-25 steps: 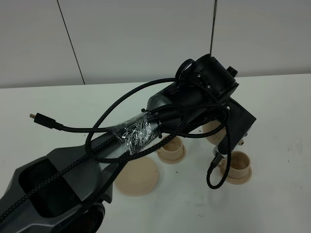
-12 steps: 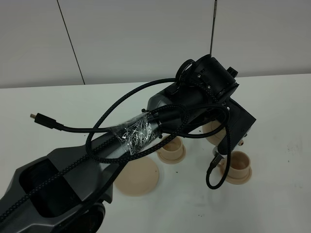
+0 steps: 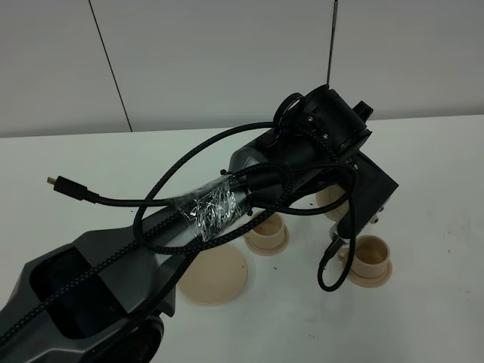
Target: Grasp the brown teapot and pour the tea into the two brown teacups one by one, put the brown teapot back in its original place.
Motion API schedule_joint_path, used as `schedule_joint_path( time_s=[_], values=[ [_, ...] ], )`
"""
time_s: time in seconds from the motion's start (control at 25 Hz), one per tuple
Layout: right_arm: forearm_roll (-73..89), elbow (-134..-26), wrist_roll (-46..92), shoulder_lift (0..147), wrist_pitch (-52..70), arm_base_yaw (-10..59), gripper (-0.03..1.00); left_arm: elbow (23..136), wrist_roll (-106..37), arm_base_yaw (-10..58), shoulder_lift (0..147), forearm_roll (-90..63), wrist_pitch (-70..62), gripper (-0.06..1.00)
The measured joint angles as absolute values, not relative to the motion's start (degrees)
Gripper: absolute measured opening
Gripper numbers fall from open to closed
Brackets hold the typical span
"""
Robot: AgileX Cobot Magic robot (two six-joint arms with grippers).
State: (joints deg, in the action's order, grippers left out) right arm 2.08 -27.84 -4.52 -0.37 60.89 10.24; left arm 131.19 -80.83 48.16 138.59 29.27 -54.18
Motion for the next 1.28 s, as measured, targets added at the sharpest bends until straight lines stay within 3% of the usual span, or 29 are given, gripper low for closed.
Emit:
schedule_joint_path(
  time_s=[1.28],
  values=[
    [2.1, -27.8, -4.5, -0.4, 60.9, 10.2, 0.24, 131.2, -81.5, 49.8, 138.6, 32.0, -58.7, 0.17]
  ],
)
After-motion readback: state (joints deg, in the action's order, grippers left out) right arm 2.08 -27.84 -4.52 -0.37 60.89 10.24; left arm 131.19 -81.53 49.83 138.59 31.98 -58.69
